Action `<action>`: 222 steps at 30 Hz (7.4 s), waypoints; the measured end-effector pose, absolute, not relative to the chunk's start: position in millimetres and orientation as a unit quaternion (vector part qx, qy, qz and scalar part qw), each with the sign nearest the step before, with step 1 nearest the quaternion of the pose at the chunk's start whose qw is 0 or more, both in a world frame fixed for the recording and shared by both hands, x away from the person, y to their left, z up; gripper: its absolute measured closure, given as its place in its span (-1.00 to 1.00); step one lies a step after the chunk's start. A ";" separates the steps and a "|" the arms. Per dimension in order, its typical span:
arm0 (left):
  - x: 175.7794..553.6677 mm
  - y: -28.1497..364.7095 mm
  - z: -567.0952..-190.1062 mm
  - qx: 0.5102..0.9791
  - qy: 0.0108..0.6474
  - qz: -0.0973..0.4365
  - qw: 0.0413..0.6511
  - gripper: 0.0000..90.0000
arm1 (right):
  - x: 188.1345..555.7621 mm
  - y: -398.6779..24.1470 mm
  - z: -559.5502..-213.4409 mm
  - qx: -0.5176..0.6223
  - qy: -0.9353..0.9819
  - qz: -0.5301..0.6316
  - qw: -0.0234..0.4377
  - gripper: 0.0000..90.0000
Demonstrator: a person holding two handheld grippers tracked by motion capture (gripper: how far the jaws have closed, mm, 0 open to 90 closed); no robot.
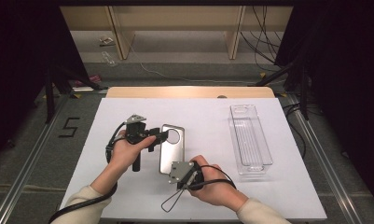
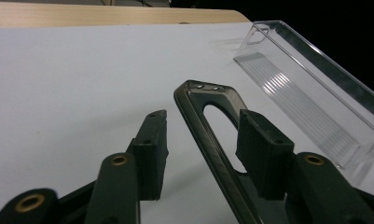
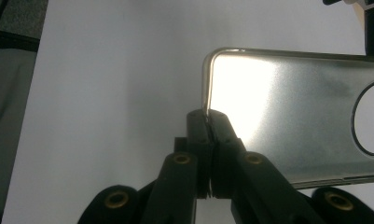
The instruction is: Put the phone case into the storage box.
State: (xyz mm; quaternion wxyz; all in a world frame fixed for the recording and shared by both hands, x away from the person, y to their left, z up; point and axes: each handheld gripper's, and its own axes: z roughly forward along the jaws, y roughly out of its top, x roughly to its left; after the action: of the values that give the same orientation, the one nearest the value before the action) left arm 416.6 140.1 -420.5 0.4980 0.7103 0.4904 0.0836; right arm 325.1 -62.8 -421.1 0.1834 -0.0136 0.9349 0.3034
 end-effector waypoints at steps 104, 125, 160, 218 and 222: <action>383.0 146.3 -402.8 0.703 0.384 0.173 0.573 0.81 | 363.4 -110.0 -407.4 0.237 0.804 0.484 0.253 -0.42; 375.0 138.6 -400.6 0.702 0.372 0.177 0.580 0.81 | 368.3 -118.2 -403.2 0.266 0.783 0.500 0.258 -0.37; 370.8 130.4 -400.1 0.707 0.364 0.175 0.581 0.81 | 372.7 -120.1 -403.6 0.293 0.765 0.518 0.247 -0.25; 367.1 119.3 -407.3 0.715 0.355 0.162 0.580 0.80 | 372.1 -131.2 -398.8 0.344 0.736 0.537 0.226 0.83; 366.9 117.6 -408.7 0.717 0.355 0.160 0.578 0.80 | 369.4 -132.1 -393.8 0.352 0.732 0.537 0.228 0.89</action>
State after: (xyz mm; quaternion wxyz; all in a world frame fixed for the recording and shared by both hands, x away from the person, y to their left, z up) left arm 366.9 117.6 -408.7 0.5780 0.7172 0.3551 0.1597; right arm 369.4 -132.1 -393.8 0.2280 0.3523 0.7317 0.5371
